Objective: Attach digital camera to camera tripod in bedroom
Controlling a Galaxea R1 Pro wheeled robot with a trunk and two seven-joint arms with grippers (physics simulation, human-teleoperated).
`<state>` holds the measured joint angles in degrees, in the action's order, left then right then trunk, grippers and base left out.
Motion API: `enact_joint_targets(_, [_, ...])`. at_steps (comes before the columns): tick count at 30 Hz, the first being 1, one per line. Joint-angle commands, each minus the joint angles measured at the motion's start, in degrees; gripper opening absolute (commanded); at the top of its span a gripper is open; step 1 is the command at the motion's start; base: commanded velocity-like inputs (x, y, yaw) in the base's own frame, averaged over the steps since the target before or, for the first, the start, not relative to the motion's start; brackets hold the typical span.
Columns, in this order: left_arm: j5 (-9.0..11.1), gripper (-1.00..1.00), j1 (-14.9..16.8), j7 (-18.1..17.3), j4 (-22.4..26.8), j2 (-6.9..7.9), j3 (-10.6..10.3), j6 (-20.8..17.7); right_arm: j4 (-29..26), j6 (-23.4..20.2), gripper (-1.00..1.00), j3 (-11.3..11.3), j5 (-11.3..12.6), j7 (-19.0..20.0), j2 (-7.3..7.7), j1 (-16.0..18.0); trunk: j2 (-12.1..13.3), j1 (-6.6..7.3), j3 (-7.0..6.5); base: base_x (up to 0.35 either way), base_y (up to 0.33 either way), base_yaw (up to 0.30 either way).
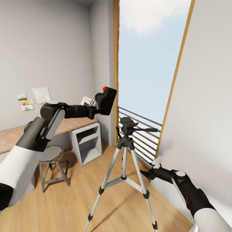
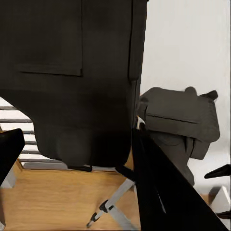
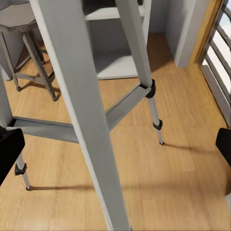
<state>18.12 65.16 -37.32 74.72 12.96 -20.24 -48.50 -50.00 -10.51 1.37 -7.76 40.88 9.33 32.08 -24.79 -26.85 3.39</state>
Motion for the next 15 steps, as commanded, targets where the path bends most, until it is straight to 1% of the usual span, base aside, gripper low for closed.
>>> enact_joint_targets(1, [-0.3, -1.0, 1.6, -1.4, -1.1, 0.05, -1.4, -0.5, 1.1, 0.3, 1.0, 0.0, -0.2, 0.1, -0.09, 0.5, -0.1, -0.03, 0.14, 0.0, 0.0, 0.0])
enact_joint_targets(2, [-0.3, -1.0, 1.6, -1.4, -1.1, 0.05, -1.4, -0.5, 1.1, 0.3, 1.0, 0.0, -0.2, 0.1, -0.09, 0.5, -0.1, -0.03, 0.14, 0.0, 0.0, 0.0])
enact_joint_targets(5, [-0.4, -1.0, 6.4, -4.8, -3.6, 0.05, -5.1, -2.1, 5.0, 2.5, 1.0, 0.0, -0.1, 0.1, -0.34, 2.0, -0.1, -0.03, 0.14, 0.0, 0.0, 0.0])
enact_joint_targets(9, [-1.2, -1.0, 12.5, -8.6, -6.2, 0.03, -10.0, -3.4, 8.9, 6.0, 1.0, -0.1, 0.3, 0.1, -0.53, 3.7, -0.1, -0.03, 0.14, 0.0, 0.0, 0.0])
enact_joint_targets(10, [-1.2, -1.0, 12.5, -8.6, -6.2, 0.03, -10.0, -3.4, 8.9, 6.0, 1.0, -0.1, 0.3, 0.1, -0.53, 3.7, -0.1, -0.03, 0.14, 0.0, 0.0, 0.0])
enact_joint_targets(13, [-1.6, -1.0, 16.2, -11.0, -7.5, -0.08, -13.1, -4.0, 10.4, 7.6, 1.0, -0.1, 0.5, 0.1, -0.62, 4.3, -0.1, -0.03, 0.14, 0.0, 0.0, 0.0])
enact_joint_targets(14, [-1.6, -1.0, 16.2, -11.0, -7.5, -0.08, -13.1, -4.0, 10.4, 7.6, 1.0, -0.1, 0.5, 0.1, -0.62, 4.3, -0.1, -0.03, 0.14, 0.0, 0.0, 0.0])
enact_joint_targets(15, [-1.7, -1.0, 17.2, -11.5, -7.7, -0.14, -13.9, -4.1, 10.6, 7.9, 1.0, -0.1, 0.6, 0.2, -0.64, 4.4, -0.1, -0.03, 0.14, 0.0, 0.0, 0.0])
